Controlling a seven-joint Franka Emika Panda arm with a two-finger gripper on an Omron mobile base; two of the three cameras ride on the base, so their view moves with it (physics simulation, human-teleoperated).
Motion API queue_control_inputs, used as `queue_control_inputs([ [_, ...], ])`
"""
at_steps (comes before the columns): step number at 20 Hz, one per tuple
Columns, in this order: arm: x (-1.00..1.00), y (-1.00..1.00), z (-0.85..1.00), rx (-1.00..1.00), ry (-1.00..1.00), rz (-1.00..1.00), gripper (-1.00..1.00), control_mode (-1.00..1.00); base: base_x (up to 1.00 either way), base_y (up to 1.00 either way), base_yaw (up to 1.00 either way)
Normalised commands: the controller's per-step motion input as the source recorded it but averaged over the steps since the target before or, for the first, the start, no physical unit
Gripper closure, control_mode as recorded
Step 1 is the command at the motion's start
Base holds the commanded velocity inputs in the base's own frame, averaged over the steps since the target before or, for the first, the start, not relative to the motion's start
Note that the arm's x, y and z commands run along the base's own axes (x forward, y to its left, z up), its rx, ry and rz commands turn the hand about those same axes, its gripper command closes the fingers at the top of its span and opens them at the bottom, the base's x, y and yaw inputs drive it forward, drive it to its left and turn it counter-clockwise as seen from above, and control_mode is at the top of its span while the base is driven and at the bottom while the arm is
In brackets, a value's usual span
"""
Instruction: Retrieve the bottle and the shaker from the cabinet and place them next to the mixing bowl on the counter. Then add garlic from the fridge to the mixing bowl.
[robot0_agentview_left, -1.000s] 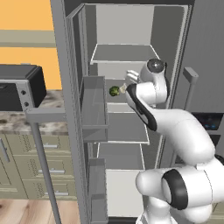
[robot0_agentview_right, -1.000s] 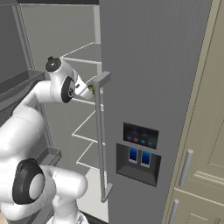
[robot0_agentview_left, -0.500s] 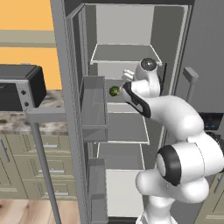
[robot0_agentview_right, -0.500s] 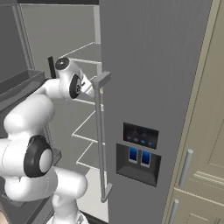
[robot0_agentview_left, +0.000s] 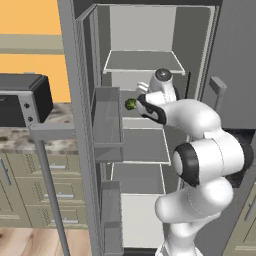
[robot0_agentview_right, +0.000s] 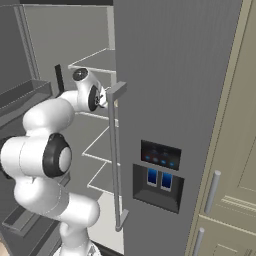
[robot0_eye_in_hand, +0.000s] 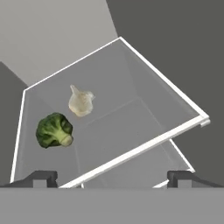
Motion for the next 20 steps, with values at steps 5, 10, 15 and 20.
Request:
queue_control_inputs([
  [5,0.56,-0.01,-0.21,0.0,0.02,0.0,-1.0,-1.0,0.0,0.0,0.0],
  [10,0.57,-0.03,-0.21,0.0,0.02,0.0,-1.0,-1.0,0.0,0.0,0.0],
  [15,0.53,-0.06,-0.23,0.0,0.04,0.0,-1.0,-1.0,0.0,0.0,0.0],
  [20,0.56,-0.02,-0.21,0.0,0.03,0.0,-1.0,-1.0,0.0,0.0,0.0],
])
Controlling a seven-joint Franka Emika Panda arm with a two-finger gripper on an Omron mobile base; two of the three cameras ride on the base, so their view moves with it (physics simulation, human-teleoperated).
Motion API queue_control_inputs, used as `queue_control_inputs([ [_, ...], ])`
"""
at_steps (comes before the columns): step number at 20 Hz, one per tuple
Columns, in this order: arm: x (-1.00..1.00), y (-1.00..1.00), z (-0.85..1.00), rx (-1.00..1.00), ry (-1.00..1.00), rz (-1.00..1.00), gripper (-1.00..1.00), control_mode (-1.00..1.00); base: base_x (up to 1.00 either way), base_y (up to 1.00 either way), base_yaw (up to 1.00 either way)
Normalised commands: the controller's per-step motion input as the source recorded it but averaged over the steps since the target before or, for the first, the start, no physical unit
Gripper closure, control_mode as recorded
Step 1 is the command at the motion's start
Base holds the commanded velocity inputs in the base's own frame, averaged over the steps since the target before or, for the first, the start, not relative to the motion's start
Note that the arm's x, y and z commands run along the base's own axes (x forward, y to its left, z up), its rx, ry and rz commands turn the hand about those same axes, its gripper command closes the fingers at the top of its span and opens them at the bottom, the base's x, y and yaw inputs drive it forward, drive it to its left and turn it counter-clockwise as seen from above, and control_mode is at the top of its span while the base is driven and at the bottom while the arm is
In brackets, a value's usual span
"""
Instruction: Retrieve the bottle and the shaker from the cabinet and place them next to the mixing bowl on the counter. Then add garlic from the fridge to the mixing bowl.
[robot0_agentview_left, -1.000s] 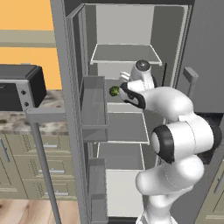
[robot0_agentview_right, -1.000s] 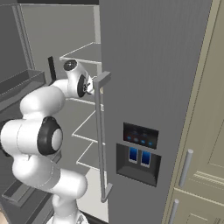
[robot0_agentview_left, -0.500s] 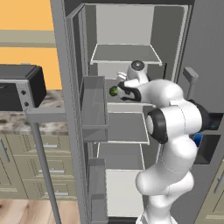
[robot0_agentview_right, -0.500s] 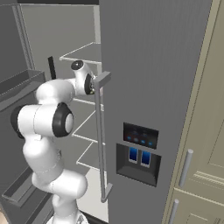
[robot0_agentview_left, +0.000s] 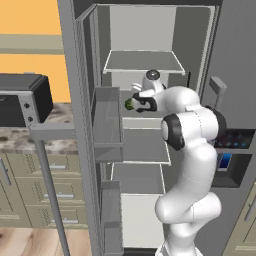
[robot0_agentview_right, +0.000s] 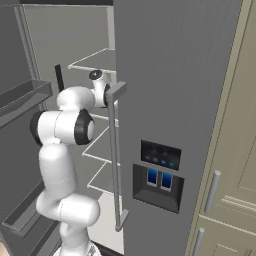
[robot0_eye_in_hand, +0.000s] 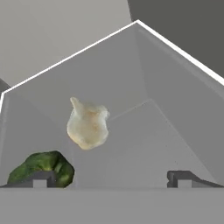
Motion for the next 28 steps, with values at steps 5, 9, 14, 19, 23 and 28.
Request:
queue_control_inputs([
  [5,0.58,0.0,-0.24,0.0,0.04,0.0,-1.0,-1.0,0.0,0.0,0.0],
  [9,0.55,-0.03,-0.23,0.0,0.01,0.0,-1.0,-1.0,0.0,0.0,0.0],
  [14,0.41,-0.1,-0.27,0.0,0.02,0.0,-1.0,-1.0,0.0,0.0,0.0],
  [19,0.46,-0.1,-0.21,0.0,0.0,0.0,-1.0,-1.0,0.0,0.0,0.0],
  [23,0.39,-0.06,-0.16,0.0,0.04,0.0,1.0,-1.0,0.0,0.0,0.0],
  [28,-0.04,-0.09,-0.03,0.0,0.0,-0.01,1.0,-1.0,0.0,0.0,0.0],
])
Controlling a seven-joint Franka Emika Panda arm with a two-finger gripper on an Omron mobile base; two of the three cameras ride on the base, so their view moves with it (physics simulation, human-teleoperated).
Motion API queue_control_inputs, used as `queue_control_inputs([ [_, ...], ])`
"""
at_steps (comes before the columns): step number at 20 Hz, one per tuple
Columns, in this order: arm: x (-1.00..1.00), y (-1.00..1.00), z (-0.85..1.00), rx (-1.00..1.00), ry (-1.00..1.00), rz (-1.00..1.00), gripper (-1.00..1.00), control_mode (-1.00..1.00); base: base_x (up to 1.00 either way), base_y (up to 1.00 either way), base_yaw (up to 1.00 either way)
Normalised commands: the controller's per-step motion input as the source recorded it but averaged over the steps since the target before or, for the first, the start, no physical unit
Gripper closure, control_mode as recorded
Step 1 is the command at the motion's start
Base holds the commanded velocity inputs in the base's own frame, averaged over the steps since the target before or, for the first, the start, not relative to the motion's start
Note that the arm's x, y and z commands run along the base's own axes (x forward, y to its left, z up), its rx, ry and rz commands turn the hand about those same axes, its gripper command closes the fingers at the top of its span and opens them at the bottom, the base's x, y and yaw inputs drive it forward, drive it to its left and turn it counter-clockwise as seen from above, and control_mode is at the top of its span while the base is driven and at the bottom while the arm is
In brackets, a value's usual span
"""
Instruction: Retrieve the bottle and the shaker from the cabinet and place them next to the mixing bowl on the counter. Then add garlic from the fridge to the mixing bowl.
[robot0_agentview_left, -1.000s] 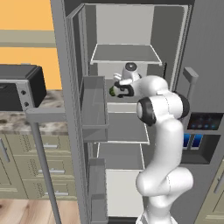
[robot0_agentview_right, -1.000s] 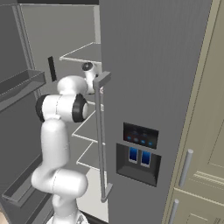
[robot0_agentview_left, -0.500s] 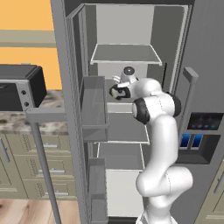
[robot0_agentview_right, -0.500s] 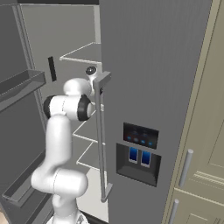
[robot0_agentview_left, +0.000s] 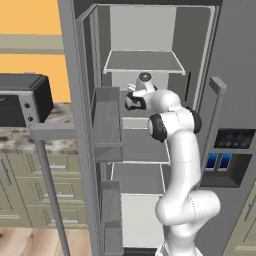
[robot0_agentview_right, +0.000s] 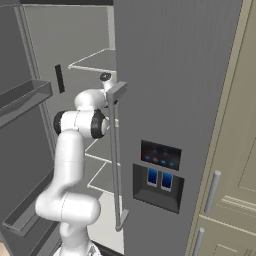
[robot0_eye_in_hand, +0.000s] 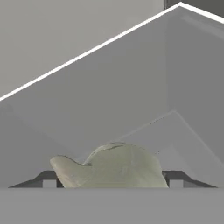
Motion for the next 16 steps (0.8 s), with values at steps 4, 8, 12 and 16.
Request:
queue_control_inputs([
  [4,-0.88,-0.25,-0.26,0.0,-0.22,-0.22,1.0,-1.0,0.0,0.0,0.0],
  [8,-1.0,-0.14,-0.9,-0.01,-0.74,-0.17,1.0,-1.0,0.0,0.0,0.0],
  [12,-1.0,-0.02,-0.93,0.0,-0.82,-0.06,1.0,-1.0,0.0,0.0,0.0],
  [16,-1.0,0.24,0.02,0.05,-0.13,0.06,1.0,-1.0,0.0,0.0,0.0],
])
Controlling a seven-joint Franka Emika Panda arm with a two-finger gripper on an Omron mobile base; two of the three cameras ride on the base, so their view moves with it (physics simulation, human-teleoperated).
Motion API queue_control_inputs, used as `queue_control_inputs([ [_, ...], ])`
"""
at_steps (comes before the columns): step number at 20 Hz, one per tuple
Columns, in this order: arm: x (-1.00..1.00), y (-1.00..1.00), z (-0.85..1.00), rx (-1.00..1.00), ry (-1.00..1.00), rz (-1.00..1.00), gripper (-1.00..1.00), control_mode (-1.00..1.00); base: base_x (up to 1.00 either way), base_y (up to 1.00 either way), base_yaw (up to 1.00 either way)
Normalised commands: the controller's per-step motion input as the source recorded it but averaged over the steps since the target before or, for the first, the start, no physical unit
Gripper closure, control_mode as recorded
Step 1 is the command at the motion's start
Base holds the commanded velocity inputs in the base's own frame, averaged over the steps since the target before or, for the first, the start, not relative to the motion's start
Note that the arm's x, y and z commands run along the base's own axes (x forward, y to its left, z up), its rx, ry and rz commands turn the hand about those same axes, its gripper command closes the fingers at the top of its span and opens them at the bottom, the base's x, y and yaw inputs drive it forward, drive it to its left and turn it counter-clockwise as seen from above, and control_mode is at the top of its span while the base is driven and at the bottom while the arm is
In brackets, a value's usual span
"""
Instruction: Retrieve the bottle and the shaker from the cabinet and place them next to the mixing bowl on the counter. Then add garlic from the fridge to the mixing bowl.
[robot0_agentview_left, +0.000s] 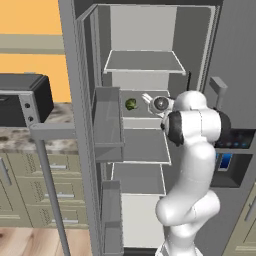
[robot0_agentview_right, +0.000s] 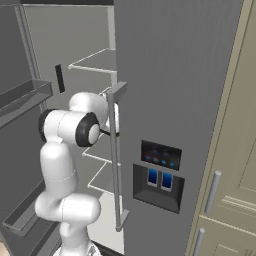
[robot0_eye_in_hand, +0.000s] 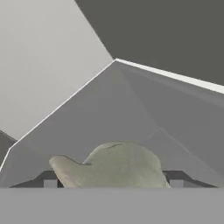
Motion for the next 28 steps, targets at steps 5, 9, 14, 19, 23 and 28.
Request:
queue_control_inputs([
  [5,-1.0,0.97,0.71,0.0,0.2,0.08,1.0,-1.0,0.0,0.0,0.0],
  [9,-1.0,0.47,0.99,0.0,0.26,0.09,1.0,-1.0,0.0,0.0,0.0],
  [14,-0.87,0.0,1.0,0.0,0.38,0.01,1.0,-1.0,0.0,0.0,0.0],
  [19,-0.63,0.0,1.0,0.0,0.48,0.0,1.0,-1.0,0.0,0.0,0.0],
  [23,-0.33,0.0,1.0,0.0,0.38,0.0,1.0,-1.0,0.0,0.0,0.0],
  [28,-0.64,0.04,0.96,0.0,0.32,0.01,1.0,-1.0,0.0,0.0,0.0],
])
